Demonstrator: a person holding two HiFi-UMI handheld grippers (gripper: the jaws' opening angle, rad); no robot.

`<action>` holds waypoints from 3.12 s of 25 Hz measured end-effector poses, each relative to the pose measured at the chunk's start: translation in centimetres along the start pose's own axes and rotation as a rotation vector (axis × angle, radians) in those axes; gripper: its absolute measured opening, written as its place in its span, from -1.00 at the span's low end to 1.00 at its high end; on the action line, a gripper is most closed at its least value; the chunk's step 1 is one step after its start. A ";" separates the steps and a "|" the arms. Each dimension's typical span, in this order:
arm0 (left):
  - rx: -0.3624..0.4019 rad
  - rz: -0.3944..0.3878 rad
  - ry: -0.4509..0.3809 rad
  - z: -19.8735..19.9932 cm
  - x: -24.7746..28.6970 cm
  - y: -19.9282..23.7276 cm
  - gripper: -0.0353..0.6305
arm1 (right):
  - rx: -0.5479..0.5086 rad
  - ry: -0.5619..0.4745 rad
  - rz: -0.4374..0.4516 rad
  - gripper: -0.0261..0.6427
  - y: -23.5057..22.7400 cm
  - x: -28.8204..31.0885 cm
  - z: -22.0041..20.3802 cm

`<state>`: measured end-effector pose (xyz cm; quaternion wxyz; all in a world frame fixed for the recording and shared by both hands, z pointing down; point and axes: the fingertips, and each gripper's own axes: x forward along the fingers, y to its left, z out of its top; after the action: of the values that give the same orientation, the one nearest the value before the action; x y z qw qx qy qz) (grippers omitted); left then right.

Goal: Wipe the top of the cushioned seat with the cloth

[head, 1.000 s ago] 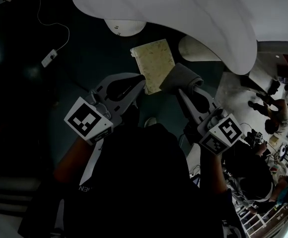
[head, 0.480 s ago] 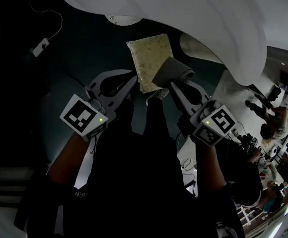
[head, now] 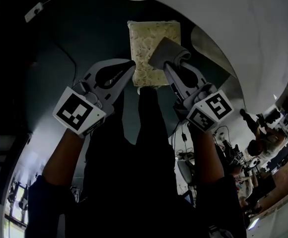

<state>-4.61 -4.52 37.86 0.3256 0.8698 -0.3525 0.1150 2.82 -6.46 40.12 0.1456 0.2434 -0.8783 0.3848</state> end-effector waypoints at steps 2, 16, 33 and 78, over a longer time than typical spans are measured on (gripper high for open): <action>-0.026 0.012 0.000 -1.8 1.3 1.0 -0.87 | -0.013 0.028 0.011 -0.83 -2.2 1.7 -1.6; -0.180 0.113 -0.007 -11.4 4.0 7.1 -0.87 | -0.096 0.256 0.110 -0.83 -9.8 13.4 -13.7; -0.235 0.102 0.075 -15.5 3.6 8.5 -0.87 | 0.017 0.305 0.030 -0.83 -13.9 19.8 -18.7; -0.160 -0.021 0.086 -14.7 3.9 4.0 -0.87 | 0.104 0.174 -0.238 -0.83 -17.9 11.4 -16.9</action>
<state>-4.13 0.75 52.70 0.4098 0.8389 -0.3374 0.1202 4.09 -7.90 67.17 0.2531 0.3188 -0.8062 0.4293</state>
